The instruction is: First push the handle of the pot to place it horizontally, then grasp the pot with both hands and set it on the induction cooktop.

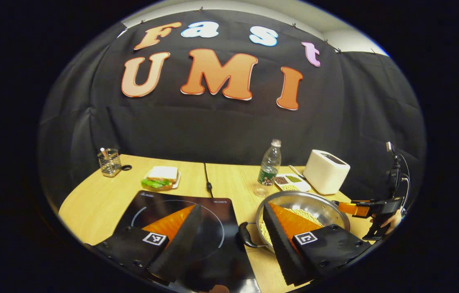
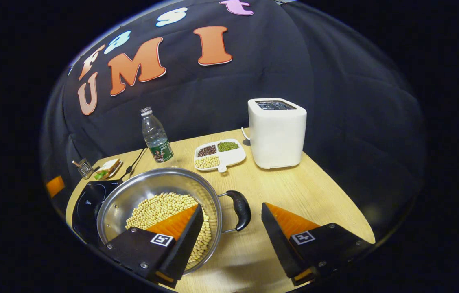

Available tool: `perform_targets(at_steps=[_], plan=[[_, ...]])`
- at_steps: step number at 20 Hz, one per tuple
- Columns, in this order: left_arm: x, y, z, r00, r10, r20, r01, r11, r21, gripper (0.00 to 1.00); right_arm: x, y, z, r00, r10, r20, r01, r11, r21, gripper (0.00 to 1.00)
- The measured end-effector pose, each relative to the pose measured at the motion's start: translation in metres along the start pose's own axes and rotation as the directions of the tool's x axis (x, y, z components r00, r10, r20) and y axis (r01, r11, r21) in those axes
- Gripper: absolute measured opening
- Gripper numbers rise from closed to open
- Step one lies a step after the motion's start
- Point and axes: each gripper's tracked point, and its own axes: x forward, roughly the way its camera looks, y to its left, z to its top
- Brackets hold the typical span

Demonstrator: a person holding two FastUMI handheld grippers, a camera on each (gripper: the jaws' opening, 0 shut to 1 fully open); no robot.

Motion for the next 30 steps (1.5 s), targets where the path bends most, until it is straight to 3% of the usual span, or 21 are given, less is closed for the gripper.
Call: perform_targets(at_steps=[7,14,16,17,19,26,27,28,30], plan=[[0.043,-0.021,-0.058,0.984,0.013,-0.176,-0.013,1.0,-0.003,0.99,0.022,0.003,-0.005,0.999,0.007,-0.034,-0.008,0.999,-0.044,0.94],[0.051,-0.029,-0.082,0.965,0.02,-0.261,-0.02,1.0,0.002,0.99,0.037,0.002,-0.021,0.994,0.007,-0.105,-0.011,0.999,-0.043,0.93],[0.052,-0.035,-0.091,0.957,0.016,-0.29,-0.021,1.0,-0.013,0.99,0.036,0.0,-0.023,0.993,0.018,-0.119,-0.022,0.999,-0.033,0.84],[0.053,-0.035,-0.092,0.956,0.024,-0.291,-0.028,1.0,-0.009,0.99,0.037,0.001,-0.023,0.993,0.028,-0.117,-0.031,0.999,-0.025,0.66],[0.059,-0.042,-0.092,0.957,0.016,-0.291,-0.019,1.0,-0.005,0.99,0.035,0.0,-0.025,0.991,0.039,-0.126,-0.042,0.999,-0.017,0.6],[0.071,-0.052,-0.093,0.955,0.004,-0.297,0.003,1.0,0.021,0.96,0.032,-0.016,-0.024,0.991,0.025,-0.134,-0.024,1.0,0.005,0.57],[0.073,-0.054,-0.1,0.95,-0.01,-0.312,0.009,1.0,-0.003,0.92,0.031,-0.022,-0.024,0.991,0.018,-0.132,-0.016,1.0,0.011,0.6],[0.075,-0.06,-0.104,0.947,-0.031,-0.319,0.02,0.999,-0.038,0.9,0.031,-0.028,-0.024,0.991,0.008,-0.131,-0.006,1.0,0.02,0.55],[0.078,-0.07,-0.106,0.944,-0.056,-0.325,0.028,0.996,-0.09,0.78,0.029,-0.038,-0.024,0.992,-0.017,-0.125,0.02,1.0,0.024,0.51]])
